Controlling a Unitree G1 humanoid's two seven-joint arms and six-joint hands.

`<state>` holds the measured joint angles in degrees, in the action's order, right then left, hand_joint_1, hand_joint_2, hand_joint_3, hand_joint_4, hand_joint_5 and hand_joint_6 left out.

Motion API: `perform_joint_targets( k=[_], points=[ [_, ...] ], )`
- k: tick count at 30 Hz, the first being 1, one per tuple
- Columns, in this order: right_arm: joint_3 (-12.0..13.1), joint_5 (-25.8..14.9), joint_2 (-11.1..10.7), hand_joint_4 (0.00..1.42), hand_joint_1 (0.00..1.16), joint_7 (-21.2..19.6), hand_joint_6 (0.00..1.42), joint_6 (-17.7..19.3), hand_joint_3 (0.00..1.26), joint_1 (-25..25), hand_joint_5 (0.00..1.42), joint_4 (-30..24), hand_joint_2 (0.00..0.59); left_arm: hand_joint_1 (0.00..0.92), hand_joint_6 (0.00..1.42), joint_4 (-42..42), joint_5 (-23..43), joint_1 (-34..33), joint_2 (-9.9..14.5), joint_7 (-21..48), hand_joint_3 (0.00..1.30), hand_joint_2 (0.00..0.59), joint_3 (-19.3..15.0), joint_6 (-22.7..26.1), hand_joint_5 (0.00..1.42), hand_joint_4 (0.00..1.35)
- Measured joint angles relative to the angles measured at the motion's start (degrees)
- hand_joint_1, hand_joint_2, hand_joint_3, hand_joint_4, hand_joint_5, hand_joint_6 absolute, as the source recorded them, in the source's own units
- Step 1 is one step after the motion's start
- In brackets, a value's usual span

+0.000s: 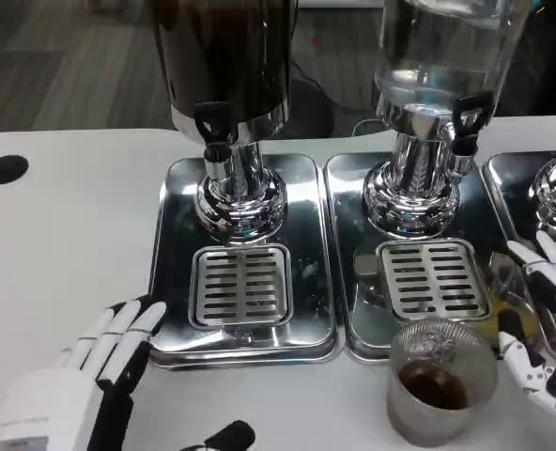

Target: Grasp the cup under the faucet to collect the drink, then remove the cup.

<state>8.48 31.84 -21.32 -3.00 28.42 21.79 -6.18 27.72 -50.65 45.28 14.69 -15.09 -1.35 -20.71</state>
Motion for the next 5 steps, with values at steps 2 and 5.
perform_joint_targets(
  k=[2, 5],
  points=[
    [0.0, -0.32, -0.04, 0.02, 0.5, 0.0, 0.0, 0.0, 0.15, 0.0, 0.0, -0.03, 0.531, 0.0, 0.28, 0.06, 0.45, -0.19, 0.0, 0.0, 0.19, 0.087, 0.04, 0.0, 0.11, 0.1],
    [-0.01, -1.05, -0.19, 0.02, 0.49, 0.01, 0.0, 0.0, 0.16, 0.04, 0.0, -0.03, 0.53, 0.0, 0.28, 0.09, 0.53, -0.35, 0.01, 0.01, 0.19, 0.086, 0.17, 0.0, 0.11, 0.1]
  ],
)
